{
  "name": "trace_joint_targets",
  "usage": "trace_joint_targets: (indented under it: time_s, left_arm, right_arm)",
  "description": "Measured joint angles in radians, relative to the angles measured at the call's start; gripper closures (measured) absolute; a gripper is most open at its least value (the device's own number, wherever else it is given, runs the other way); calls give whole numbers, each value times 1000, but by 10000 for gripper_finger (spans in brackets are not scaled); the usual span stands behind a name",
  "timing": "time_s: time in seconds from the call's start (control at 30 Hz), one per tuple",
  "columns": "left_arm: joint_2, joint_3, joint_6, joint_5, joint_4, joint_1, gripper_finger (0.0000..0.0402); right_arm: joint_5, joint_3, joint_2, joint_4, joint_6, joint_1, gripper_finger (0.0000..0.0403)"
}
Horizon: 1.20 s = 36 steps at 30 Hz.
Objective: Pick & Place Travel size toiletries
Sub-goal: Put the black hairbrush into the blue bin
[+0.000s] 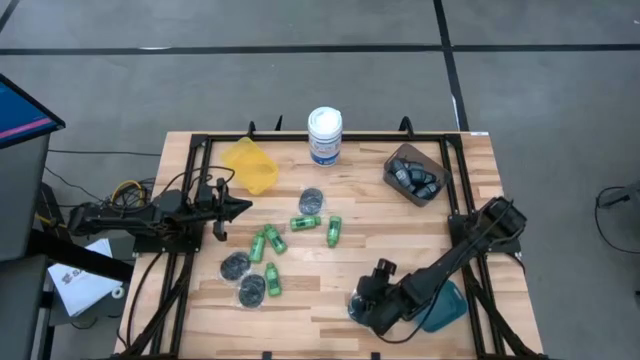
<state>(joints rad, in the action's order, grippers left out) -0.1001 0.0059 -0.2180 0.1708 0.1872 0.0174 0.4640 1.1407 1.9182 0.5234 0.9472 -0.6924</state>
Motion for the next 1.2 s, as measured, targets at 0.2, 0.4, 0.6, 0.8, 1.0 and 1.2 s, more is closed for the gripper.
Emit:
trace_joint_targets:
  time_s: [0.2, 0.4, 0.6, 0.8, 1.0, 1.2]
  left_arm:
    - [-24, 0, 0, 0, 10, 0, 400]
    - [-35, 0, 0, 0, 6, 0, 400]
    - [-35, 0, 0, 0, 10, 0, 400]
    - [-35, 0, 0, 0, 11, 0, 400]
    - [-35, 0, 0, 0, 15, 0, 400]
    - [-35, 0, 0, 0, 16, 0, 400]
  right_arm:
    - [-10, 5, 27, -7, 34, 4, 155]
    - [-32, 1, 14, 5, 18, 6, 267]
    - [-41, 1, 15, 12, -19, 7, 391]
    - [-29, 16, 18, 40, -51, 17, 394]
    - [37, 153, 21, 276, -142, 29, 401]
    - [122, 297, 20, 559, -172, 26, 402]
